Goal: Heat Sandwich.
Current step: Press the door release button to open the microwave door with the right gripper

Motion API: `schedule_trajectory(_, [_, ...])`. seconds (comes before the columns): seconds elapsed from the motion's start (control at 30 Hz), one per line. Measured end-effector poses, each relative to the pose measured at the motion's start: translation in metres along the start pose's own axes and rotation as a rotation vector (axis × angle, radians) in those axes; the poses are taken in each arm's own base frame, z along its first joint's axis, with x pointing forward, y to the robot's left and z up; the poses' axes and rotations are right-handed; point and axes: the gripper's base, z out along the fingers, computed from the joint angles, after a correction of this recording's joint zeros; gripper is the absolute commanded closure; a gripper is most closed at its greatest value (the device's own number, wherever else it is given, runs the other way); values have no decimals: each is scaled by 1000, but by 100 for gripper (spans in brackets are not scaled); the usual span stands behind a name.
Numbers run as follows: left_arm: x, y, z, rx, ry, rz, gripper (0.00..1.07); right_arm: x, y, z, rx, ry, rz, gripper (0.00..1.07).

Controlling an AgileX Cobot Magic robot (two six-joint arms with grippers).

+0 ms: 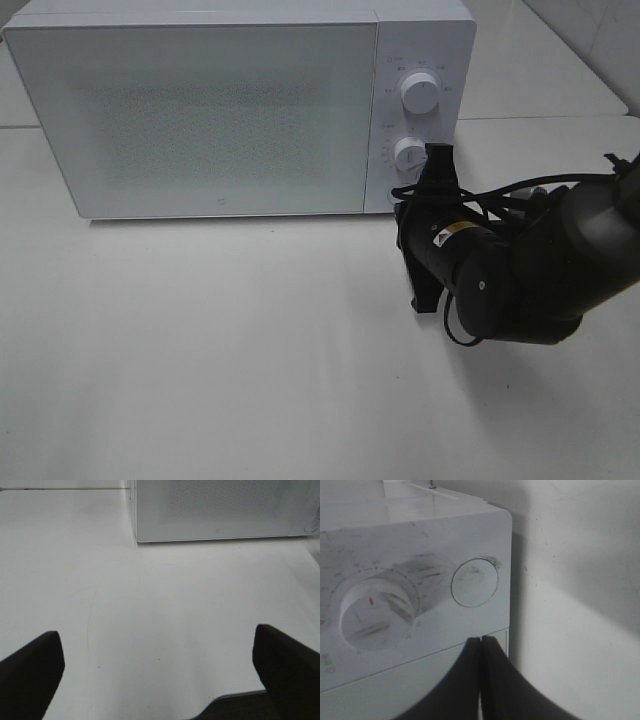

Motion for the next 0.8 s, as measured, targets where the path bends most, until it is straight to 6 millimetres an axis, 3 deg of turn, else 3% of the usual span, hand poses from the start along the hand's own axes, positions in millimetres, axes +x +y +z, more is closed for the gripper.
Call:
schedule_trajectory(0.23, [0, 0, 0, 0, 0, 0, 10, -2, 4, 27, 13, 3, 5, 107])
schedule_trajectory(0.8, [0, 0, 0, 0, 0, 0, 10, -10, 4, 53, 27, -28, 9, 107])
